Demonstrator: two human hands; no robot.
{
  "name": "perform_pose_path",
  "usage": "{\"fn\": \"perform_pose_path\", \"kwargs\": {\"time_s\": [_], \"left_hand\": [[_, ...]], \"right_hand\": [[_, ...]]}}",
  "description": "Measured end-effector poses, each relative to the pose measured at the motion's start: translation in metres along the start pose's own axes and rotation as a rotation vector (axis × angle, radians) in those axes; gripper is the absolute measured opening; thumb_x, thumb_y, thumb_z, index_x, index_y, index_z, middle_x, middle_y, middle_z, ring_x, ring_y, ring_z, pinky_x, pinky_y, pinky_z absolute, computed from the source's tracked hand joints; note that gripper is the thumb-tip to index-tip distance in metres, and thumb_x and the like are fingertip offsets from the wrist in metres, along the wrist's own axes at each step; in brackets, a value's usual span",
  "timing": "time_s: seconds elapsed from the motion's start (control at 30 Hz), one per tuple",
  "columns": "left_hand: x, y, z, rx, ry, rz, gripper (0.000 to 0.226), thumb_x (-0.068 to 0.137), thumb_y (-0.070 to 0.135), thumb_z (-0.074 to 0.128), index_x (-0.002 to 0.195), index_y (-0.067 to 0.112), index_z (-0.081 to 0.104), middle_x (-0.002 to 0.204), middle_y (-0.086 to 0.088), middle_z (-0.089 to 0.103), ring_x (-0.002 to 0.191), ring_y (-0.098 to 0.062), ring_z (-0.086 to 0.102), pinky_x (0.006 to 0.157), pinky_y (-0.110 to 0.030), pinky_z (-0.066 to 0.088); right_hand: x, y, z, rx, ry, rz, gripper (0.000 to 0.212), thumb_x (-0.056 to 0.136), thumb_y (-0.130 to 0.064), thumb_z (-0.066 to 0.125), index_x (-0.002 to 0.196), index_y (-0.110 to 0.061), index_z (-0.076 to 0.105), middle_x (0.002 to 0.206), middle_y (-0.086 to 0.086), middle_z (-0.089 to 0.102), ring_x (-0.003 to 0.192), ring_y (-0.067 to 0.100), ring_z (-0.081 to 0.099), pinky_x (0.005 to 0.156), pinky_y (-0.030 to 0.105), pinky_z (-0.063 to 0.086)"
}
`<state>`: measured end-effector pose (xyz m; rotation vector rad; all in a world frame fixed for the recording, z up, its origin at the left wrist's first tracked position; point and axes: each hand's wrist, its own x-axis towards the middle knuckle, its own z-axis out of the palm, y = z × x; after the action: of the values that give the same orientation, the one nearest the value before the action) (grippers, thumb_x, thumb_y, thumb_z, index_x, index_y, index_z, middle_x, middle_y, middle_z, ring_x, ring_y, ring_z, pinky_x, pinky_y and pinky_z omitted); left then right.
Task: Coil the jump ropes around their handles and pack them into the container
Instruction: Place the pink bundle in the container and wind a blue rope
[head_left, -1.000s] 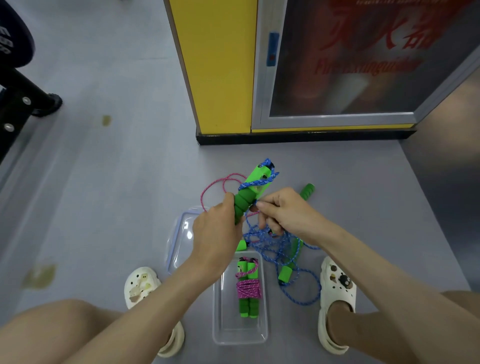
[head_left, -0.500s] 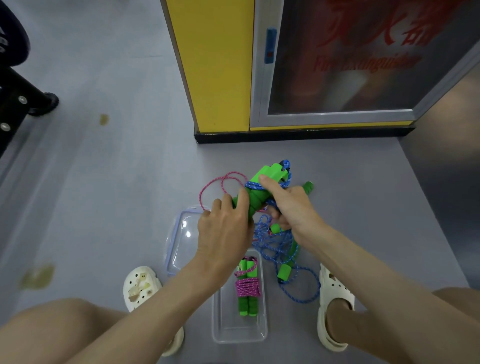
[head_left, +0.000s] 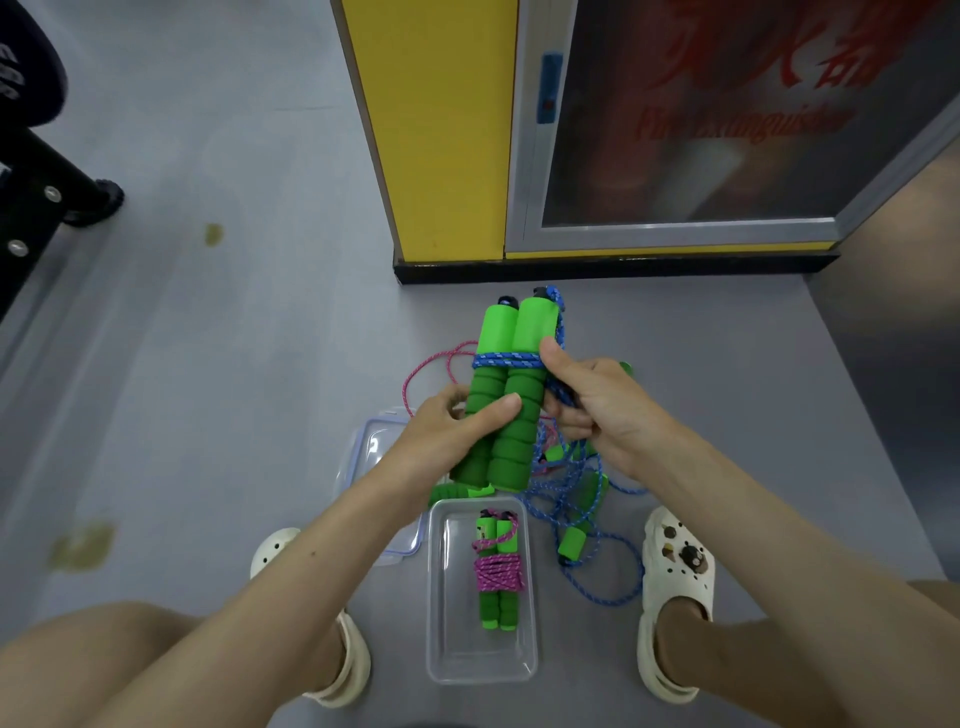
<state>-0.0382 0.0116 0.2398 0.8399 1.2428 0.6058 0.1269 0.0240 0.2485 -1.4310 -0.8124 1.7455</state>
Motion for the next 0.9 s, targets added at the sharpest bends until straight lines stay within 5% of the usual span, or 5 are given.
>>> {"fn": "perform_pose_path", "kwargs": {"time_s": [0.23,0.47,0.6,0.73,0.9], "left_hand": [[-0.005,0.000,-0.002,-0.219,-0.193,-0.105,0.040,0.072,0.035,0.067,0.100,0.008,0.068,0.090,-0.013,0.072,0.077,-0.022,0.070,0.081,-0.036,0.055],[-0.009,0.000,0.001,-0.255,-0.196,-0.081,0.034,0.070,0.027,0.067,0.099,0.007,0.066,0.083,-0.011,0.072,0.071,-0.020,0.070,0.067,-0.031,0.057],[-0.003,-0.002,0.002,-0.151,-0.041,0.008,0.040,0.066,0.024,0.075,0.100,0.005,0.067,0.082,-0.009,0.070,0.072,-0.024,0.067,0.064,-0.031,0.056],[0.002,-0.004,-0.001,-0.015,0.068,0.023,0.019,0.077,0.015,0.076,0.094,0.012,0.068,0.073,0.000,0.070,0.067,-0.017,0.066,0.059,-0.028,0.054],[0.005,-0.002,-0.006,0.098,0.119,0.047,0.021,0.075,0.015,0.079,0.094,0.014,0.068,0.074,-0.003,0.070,0.063,-0.014,0.065,0.051,-0.023,0.051]], "right_hand": [[0.002,0.006,-0.003,0.167,-0.098,0.002,0.042,0.078,-0.044,0.056,0.068,-0.003,0.056,0.050,0.004,0.051,0.033,0.004,0.027,0.038,0.017,0.022],[-0.001,0.004,0.001,0.228,-0.103,0.052,0.041,0.075,-0.046,0.057,0.062,-0.007,0.058,0.045,0.001,0.048,0.034,0.005,0.027,0.040,0.017,0.023],[-0.002,0.003,0.002,0.046,0.018,0.062,0.045,0.090,-0.047,0.052,0.068,-0.007,0.055,0.045,0.003,0.051,0.037,0.009,0.030,0.042,0.021,0.028],[-0.004,0.003,0.002,-0.264,0.115,0.034,0.049,0.095,-0.042,0.051,0.060,-0.007,0.054,0.034,-0.004,0.043,0.036,0.010,0.031,0.047,0.025,0.032],[0.001,0.003,-0.004,-0.331,0.076,0.024,0.023,0.090,-0.029,0.063,0.080,-0.009,0.068,0.052,0.001,0.049,0.041,0.010,0.033,0.047,0.024,0.031]]}}
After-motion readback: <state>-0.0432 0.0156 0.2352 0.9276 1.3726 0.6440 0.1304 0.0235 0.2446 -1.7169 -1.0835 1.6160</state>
